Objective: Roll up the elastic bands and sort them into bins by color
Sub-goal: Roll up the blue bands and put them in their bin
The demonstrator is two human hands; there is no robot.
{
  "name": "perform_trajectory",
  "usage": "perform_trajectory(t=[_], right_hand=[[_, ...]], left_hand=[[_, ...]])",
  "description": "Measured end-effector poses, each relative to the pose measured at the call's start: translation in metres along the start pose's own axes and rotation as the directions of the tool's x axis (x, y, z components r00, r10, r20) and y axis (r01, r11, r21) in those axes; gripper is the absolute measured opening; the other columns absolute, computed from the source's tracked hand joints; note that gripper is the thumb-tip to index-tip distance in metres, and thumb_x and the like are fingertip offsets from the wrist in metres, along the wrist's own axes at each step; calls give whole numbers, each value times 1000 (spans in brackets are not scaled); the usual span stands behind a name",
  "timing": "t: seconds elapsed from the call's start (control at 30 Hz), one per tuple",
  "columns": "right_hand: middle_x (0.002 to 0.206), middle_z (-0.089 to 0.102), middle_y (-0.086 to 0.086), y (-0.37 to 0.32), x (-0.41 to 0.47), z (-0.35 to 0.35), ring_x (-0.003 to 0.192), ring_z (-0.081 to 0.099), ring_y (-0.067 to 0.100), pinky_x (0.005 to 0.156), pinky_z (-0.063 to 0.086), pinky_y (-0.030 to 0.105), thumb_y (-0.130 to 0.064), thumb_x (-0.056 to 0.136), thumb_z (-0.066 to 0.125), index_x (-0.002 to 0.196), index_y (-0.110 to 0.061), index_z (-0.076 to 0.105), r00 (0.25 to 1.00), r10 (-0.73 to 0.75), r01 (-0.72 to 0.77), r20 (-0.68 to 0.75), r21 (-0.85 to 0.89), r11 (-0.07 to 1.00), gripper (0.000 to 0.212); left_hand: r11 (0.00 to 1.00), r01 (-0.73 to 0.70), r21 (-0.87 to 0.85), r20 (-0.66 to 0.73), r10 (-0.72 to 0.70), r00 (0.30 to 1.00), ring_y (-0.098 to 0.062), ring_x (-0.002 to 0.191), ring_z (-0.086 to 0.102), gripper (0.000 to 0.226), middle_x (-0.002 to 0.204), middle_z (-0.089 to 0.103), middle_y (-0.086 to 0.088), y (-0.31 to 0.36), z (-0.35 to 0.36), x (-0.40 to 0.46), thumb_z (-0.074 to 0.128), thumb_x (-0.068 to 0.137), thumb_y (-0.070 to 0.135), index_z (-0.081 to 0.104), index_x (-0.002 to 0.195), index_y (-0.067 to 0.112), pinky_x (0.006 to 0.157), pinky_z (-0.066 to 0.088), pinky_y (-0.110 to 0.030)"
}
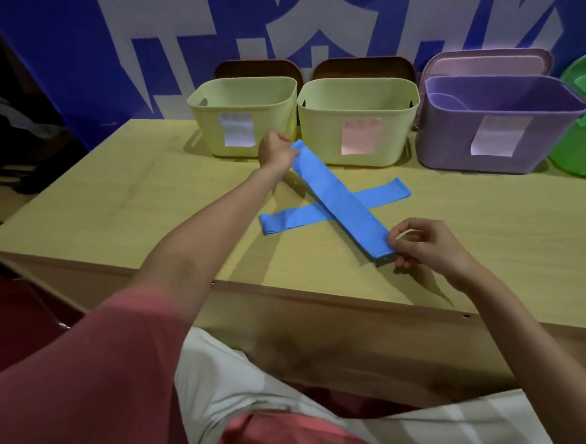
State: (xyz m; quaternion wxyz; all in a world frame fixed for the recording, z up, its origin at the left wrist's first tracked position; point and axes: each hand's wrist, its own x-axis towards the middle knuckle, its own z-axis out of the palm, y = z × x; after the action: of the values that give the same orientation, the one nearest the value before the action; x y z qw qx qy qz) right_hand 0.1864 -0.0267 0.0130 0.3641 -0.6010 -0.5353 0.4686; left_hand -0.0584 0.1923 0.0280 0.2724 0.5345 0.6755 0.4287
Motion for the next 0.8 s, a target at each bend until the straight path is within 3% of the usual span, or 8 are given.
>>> perform_trajectory(t=[0.1,0.23,0.4,0.53,0.6,0.67,0.73,0.8], right_hand=[[55,61,8,-1,-4,16,49,56,18,47,48,21,-4,89,65,88,3,65,997,30,-28,73,-28,999,6],[56,58,8,1,-3,23,44,52,11,44,44,18,-1,88,64,84,5,66,996,48,-38,78,-120,992,7],[66,62,7,5,0,25,61,52,14,60,44,25,-7,83,71,79,-4,71,992,-21,66,123,-373,925,5],[63,60,2,4,0,25,58,49,12,59,41,23,-10,83,72,76,-8,70,988,-53,110,148,-417,902,6],[62,58,2,6,-1,24,57,48,12,57,40,21,-10,83,72,77,-7,70,985,-63,126,161,-420,899,7],[58,56,-3,8,-2,24,54,46,8,55,39,18,-10,84,72,77,-7,71,982,-84,148,170,-416,897,7],[55,53,-10,11,-5,23,51,43,2,55,38,16,-11,84,71,77,-9,70,973,-133,200,186,-411,890,7],[60,58,-8,14,-7,20,56,48,5,58,42,22,-12,86,70,81,-10,72,960,-190,262,207,-414,872,5]], left_hand=[[994,-56,92,61,51,997,-24,98,63,31,104,67,-12,-3,9,5,76,72,4,63,100,7,82,52,-32],[978,-123,166,126,103,987,-23,98,62,33,105,67,-12,-12,21,1,76,74,5,63,104,3,80,48,-28],[977,-141,162,171,113,979,-25,99,62,35,99,65,-10,-24,35,-7,75,75,6,59,106,3,81,49,-31],[883,-311,353,256,228,939,-28,117,49,41,123,55,-13,-24,34,-22,67,84,16,53,121,6,94,42,-36],[831,-465,307,310,375,874,-29,115,49,34,121,55,-13,-18,27,-45,63,86,13,56,118,6,92,40,-30],[770,-619,158,386,529,756,-22,100,56,21,105,62,-9,-15,15,-79,63,83,6,63,104,6,81,38,-17],[727,-685,38,460,596,658,-8,84,58,12,92,66,-3,-17,1,-116,63,80,3,67,91,8,71,39,-12],[730,-683,2,509,587,629,0,78,57,8,88,68,3,-23,-11,-149,65,82,5,68,87,10,70,45,-18]])
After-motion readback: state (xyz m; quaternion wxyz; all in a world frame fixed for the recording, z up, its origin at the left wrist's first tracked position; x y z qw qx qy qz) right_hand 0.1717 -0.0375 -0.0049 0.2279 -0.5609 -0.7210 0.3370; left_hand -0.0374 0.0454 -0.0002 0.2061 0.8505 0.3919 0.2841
